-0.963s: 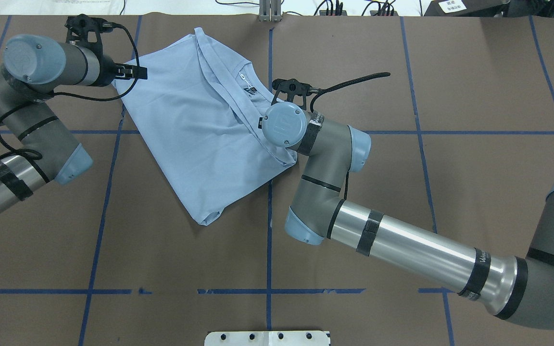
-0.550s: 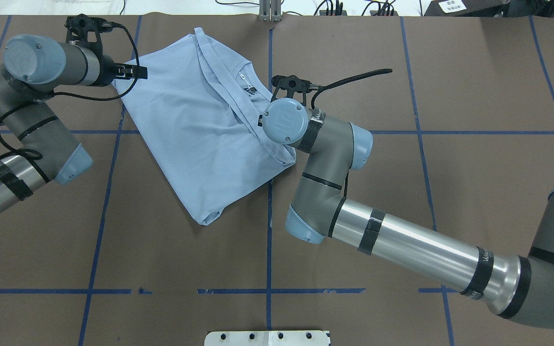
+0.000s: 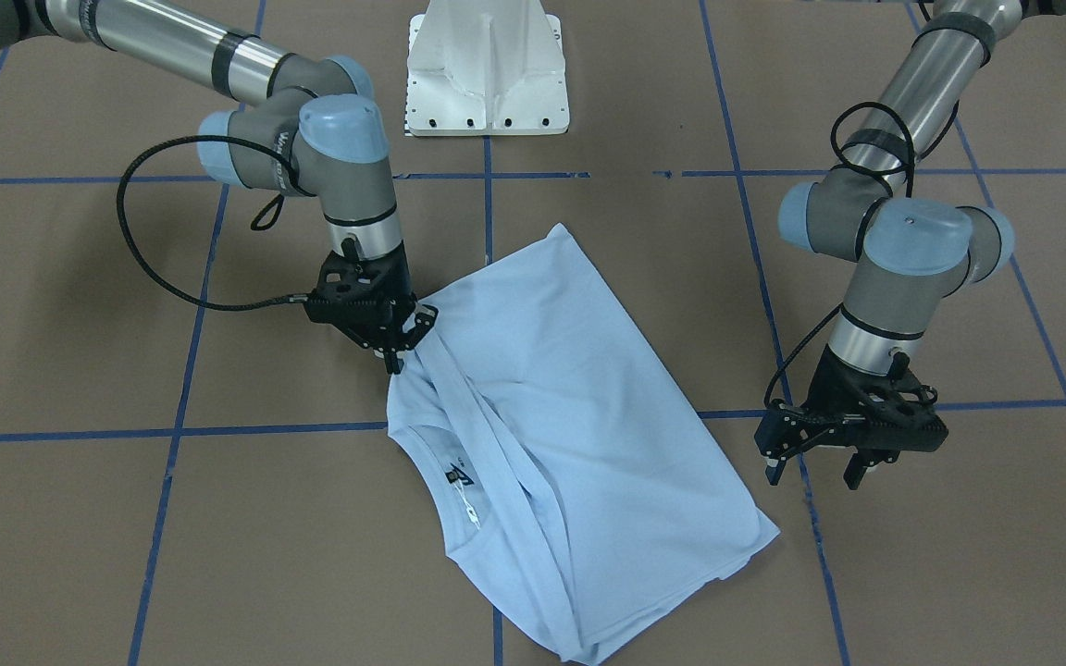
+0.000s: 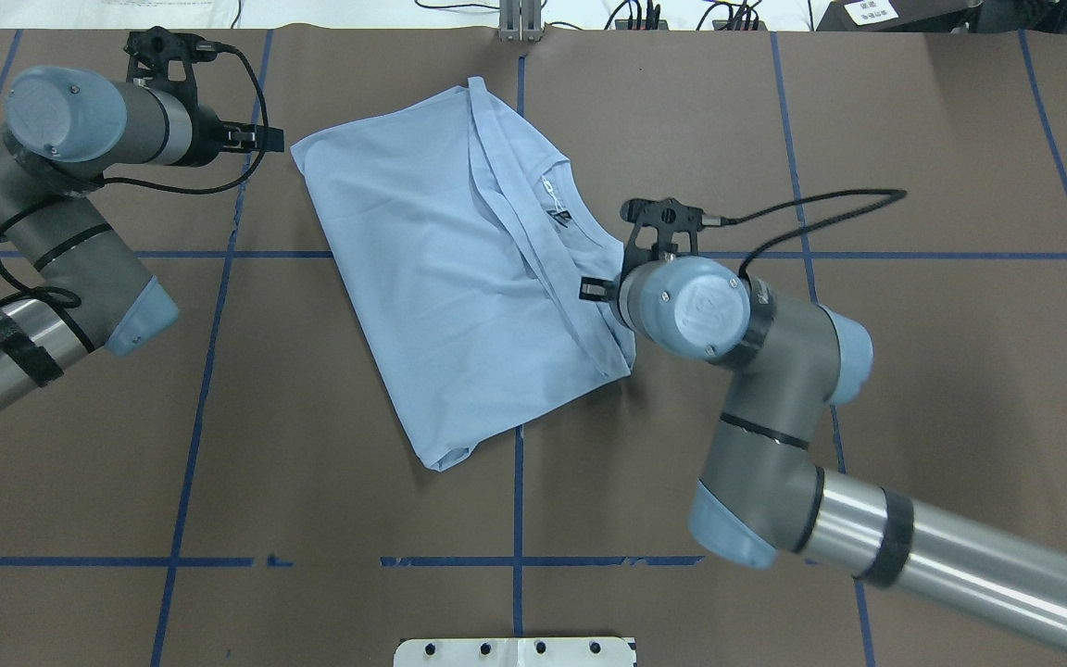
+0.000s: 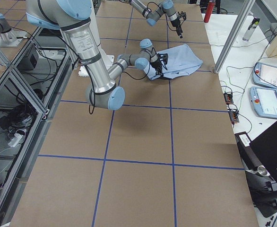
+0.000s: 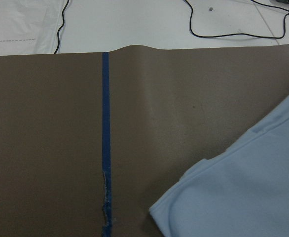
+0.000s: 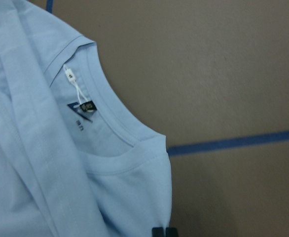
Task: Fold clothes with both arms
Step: 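Drag the collar toward the robot with the right gripper, turning the shirt lengthwise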
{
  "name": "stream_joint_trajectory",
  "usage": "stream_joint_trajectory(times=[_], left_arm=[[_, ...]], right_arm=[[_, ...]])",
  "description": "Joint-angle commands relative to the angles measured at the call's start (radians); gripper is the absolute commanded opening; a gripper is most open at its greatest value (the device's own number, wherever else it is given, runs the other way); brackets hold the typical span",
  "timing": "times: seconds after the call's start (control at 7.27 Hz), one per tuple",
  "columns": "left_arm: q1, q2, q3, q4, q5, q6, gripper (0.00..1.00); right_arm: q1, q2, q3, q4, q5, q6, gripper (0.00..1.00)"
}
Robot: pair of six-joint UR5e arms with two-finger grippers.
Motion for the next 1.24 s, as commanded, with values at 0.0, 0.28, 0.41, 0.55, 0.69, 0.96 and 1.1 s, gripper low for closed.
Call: stream_joint_trajectory(times=[0.0,0.28,0.41,0.55,0.69,0.96,1.1], left_arm=[[0.000,0.002,-0.001,-0.002,0.000,0.000,1.00],[0.001,0.002,-0.002,-0.002,0.000,0.001,1.00],[0.001,0.003,-0.002,-0.002,0.000,0.001,1.00],[0.001,0.002,-0.004,-0.002,0.000,0.001,1.00],[0.001,0.002,-0.007,-0.002,-0.002,0.000,1.00],[0.006,0.002,-0.010,-0.002,-0.002,0.000,1.00],[0.008,0.002,-0.011,-0.002,-0.002,0.000,1.00]], right_arm=[[-0.170,-0.222,0.229,-0.003,-0.129,0.050,0.00],[-0.316,-0.314,0.293,-0.003,-0.274,0.137,0.00],[-0.339,-0.332,0.312,-0.001,-0.287,0.141,0.00],[-0.348,-0.355,0.329,-0.001,-0.296,0.141,0.00],[-0.353,-0.386,0.348,0.000,-0.301,0.141,0.00],[-0.353,-0.381,0.388,-0.001,-0.298,0.130,1.00],[-0.353,-0.381,0.411,-0.003,-0.260,0.106,1.00]])
